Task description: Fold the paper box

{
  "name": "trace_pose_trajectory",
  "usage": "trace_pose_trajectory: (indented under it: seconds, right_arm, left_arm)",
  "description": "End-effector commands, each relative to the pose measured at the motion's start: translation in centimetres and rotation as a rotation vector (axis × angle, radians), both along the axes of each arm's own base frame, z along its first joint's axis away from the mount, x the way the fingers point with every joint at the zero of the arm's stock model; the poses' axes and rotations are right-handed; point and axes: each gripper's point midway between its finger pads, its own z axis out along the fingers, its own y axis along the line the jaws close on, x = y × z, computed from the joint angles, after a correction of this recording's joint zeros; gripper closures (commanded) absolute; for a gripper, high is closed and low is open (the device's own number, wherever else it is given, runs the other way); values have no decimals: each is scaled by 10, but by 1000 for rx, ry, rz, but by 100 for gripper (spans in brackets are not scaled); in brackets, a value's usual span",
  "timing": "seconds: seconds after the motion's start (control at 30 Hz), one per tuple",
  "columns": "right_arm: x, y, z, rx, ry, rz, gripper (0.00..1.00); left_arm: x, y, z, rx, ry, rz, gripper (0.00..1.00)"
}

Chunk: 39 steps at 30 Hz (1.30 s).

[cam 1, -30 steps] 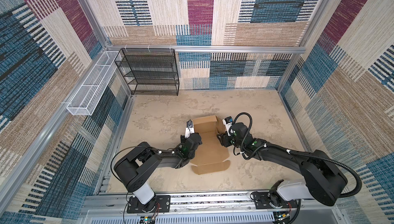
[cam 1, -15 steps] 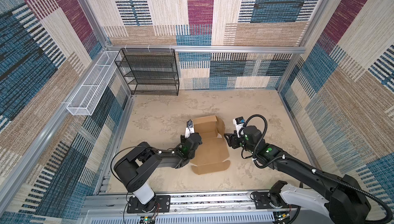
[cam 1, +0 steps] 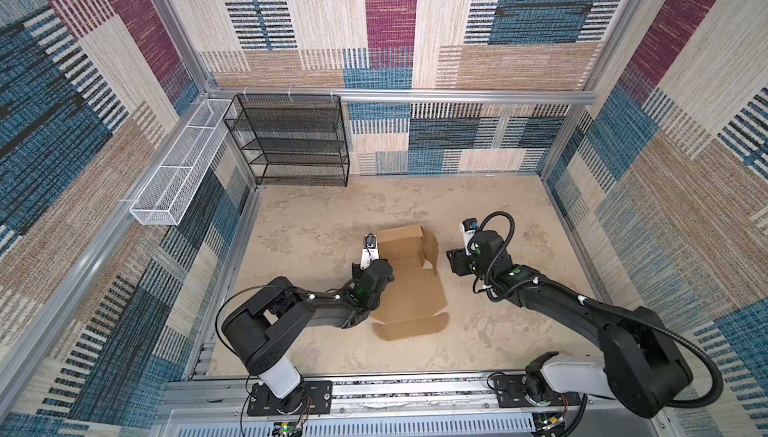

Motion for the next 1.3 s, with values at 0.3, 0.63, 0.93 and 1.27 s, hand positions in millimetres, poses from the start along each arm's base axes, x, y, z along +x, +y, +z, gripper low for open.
trace_pose_trajectory:
  seconds: [0.3, 0.63, 0.93, 1.27]
  right_arm:
    - [14, 46, 27, 103, -92, 216, 39]
    - [6, 67, 24, 110, -86, 287, 40]
    - [7, 81, 20, 107, -89, 301, 41]
    - [23, 91, 20, 104, -142, 315, 43]
  left_arm:
    - [-10, 3, -26, 98, 99, -47, 100]
    - [-9, 0, -26, 100, 100, -53, 100]
    - [-10, -1, -26, 94, 102, -60, 100]
    - [-10, -2, -28, 103, 106, -69, 100]
